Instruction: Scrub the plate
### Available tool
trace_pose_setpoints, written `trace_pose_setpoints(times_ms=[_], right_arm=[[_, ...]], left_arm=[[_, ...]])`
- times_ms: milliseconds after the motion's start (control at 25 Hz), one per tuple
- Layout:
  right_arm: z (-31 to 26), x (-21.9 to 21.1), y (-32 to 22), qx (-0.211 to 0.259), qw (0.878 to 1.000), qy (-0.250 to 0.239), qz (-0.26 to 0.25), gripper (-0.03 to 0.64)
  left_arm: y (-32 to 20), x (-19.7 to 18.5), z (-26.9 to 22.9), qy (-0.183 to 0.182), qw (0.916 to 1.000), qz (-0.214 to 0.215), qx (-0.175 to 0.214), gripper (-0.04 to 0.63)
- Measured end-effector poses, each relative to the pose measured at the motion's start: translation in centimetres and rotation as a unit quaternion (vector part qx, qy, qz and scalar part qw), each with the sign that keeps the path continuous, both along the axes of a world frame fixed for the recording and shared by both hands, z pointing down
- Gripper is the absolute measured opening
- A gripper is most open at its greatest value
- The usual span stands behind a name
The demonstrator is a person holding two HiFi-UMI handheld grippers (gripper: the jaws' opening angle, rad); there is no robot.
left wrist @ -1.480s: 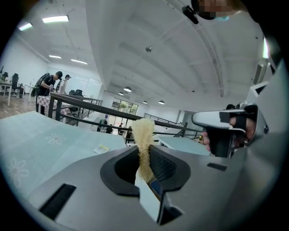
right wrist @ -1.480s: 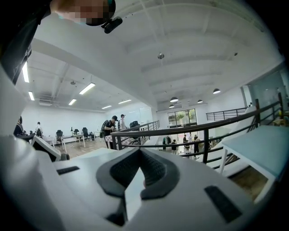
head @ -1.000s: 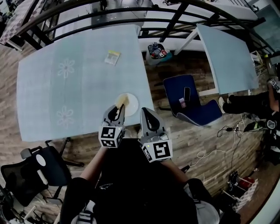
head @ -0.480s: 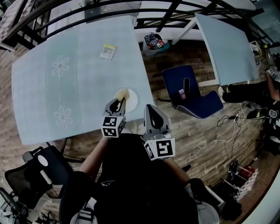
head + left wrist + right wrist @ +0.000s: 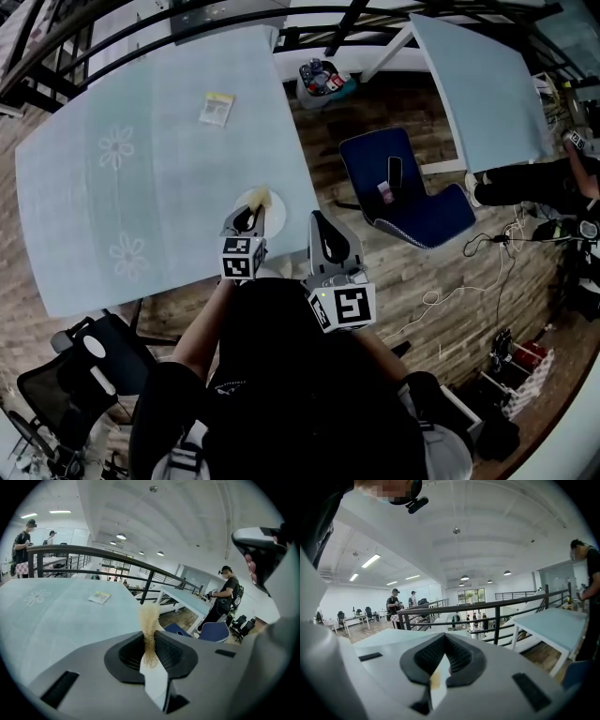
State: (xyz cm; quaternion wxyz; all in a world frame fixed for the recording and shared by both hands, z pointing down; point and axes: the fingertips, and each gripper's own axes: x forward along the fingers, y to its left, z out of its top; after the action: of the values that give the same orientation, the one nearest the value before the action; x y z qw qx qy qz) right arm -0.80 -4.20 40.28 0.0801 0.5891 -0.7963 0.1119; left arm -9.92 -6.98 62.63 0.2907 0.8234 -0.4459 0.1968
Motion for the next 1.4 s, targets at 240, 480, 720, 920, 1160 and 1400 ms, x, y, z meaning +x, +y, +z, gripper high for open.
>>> trace_pose_setpoints(times_ms=[240,480,720,920,1160,1400], right_arm=[[0.6,0.8,-1.2,-0.008,1.000,-0.001,-0.002,0.004],[1.0,1.6,-2.7,-0.018,1.000,-0.003,-0.002,0.005],[1.6,1.7,-3.4,-0.025,1.000,-0.003,-0.005,0.004],[1.8,1.7,-3.9,-0.029,1.000,-0.004,-0.006,0.004],[2.0,1.2,-4.0,-0.033,0.999,0.003,-0.003,0.003],[2.2,0.7,-3.9,-0.037,0.999,0.006,-0.003,0.005]], left_arm=[[-0.7,1.4,2.2,-0.020,0.9992,0.014,-0.031,0.065],[-0.8,2.5,4.9,-0.045,0.9953,0.039,-0.076,0.066],[-0.9,2.3,6.3,-0.061,0.9930,0.038,-0.094,0.066],[-1.1,2.2,7.2,-0.077,0.9906,0.046,-0.104,0.065],[-0.9,1.6,8.1,-0.089,0.9874,0.044,-0.124,0.065],[-1.2,1.0,8.7,-0.108,0.9850,0.037,-0.130,0.065]])
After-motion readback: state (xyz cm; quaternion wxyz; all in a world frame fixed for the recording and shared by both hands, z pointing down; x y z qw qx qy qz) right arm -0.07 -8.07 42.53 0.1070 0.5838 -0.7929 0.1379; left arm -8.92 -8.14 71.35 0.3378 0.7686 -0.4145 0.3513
